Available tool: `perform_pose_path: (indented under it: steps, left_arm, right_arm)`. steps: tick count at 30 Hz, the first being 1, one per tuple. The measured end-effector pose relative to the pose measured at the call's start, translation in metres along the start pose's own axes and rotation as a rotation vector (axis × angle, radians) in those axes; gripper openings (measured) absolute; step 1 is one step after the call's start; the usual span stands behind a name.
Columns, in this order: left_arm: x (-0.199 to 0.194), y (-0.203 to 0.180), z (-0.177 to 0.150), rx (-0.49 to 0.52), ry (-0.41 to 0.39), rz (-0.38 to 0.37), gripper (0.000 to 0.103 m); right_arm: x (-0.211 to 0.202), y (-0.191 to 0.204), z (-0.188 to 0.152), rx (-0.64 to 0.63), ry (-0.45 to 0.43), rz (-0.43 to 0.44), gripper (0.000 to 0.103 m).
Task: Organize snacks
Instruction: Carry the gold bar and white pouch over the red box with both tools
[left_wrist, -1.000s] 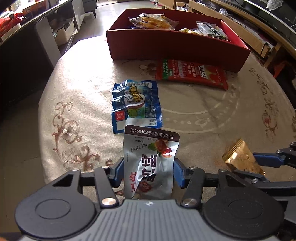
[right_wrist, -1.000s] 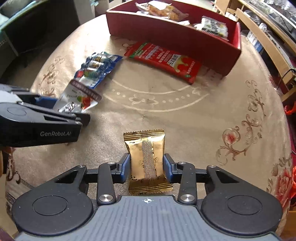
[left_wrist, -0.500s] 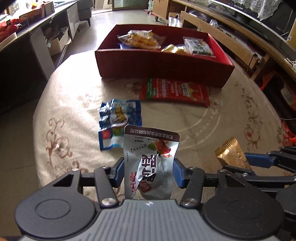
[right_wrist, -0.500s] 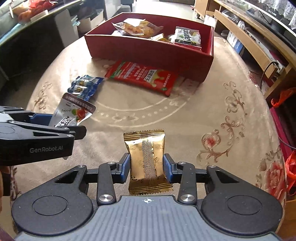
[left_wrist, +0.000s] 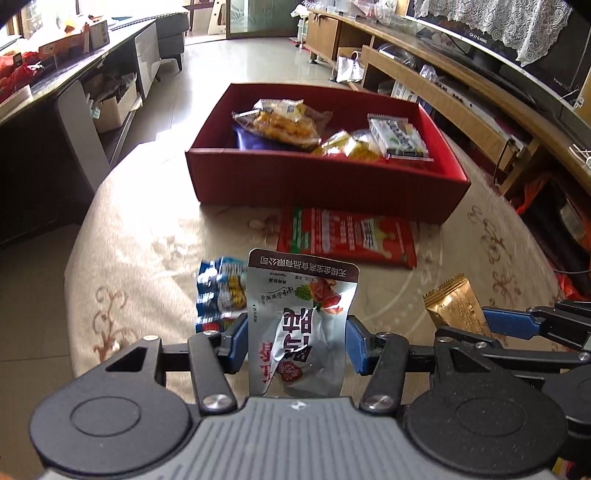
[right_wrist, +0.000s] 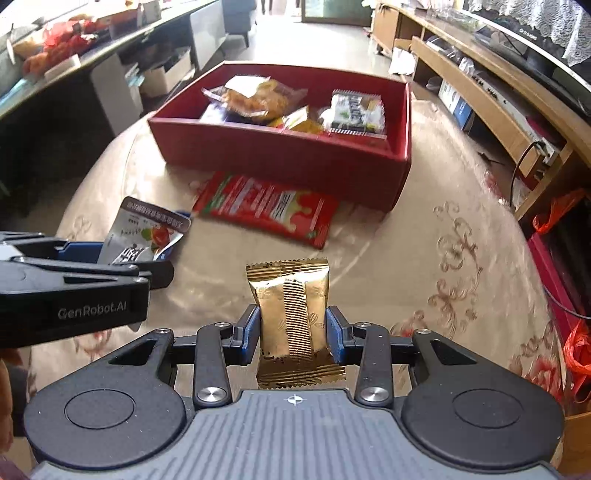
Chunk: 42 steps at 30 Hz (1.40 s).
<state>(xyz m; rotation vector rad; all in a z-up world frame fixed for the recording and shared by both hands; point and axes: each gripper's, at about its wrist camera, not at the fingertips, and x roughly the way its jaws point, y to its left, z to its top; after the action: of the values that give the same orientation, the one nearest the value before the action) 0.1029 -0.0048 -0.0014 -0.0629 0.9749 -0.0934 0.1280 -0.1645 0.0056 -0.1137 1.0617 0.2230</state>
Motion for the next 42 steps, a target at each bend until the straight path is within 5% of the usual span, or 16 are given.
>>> perform_pose_path:
  steps: [42]
  left_arm:
    - [0.023,0.003,0.114,-0.025,-0.12,0.003,0.048]
  right_arm:
    - [0.015,-0.032,0.1,0.159,-0.168,-0.007,0.046]
